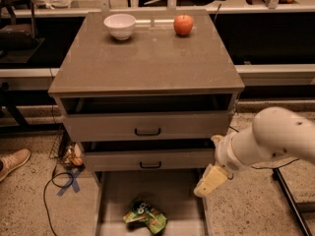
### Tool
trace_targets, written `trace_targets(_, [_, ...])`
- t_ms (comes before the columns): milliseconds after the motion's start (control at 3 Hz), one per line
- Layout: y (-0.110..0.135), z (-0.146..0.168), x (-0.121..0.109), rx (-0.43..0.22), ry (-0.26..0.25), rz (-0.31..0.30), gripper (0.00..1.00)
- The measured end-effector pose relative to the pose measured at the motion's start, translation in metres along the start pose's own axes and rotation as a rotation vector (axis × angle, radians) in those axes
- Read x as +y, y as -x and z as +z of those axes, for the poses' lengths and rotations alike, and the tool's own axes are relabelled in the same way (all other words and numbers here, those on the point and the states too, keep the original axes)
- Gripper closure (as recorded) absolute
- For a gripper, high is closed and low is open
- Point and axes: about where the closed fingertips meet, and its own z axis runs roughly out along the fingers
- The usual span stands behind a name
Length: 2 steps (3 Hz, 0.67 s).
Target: Pick green rice chip bag from bottom drawer and place on counter
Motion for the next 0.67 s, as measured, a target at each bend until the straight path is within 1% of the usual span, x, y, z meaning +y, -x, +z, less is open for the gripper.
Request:
trace_targets(333, [-0.017,0.072,0.007,-0.031,0.010,0.005,0.00])
trace_targets(667, [-0.013,0.146,0.011,-0.094,0.027,0.020,0.00])
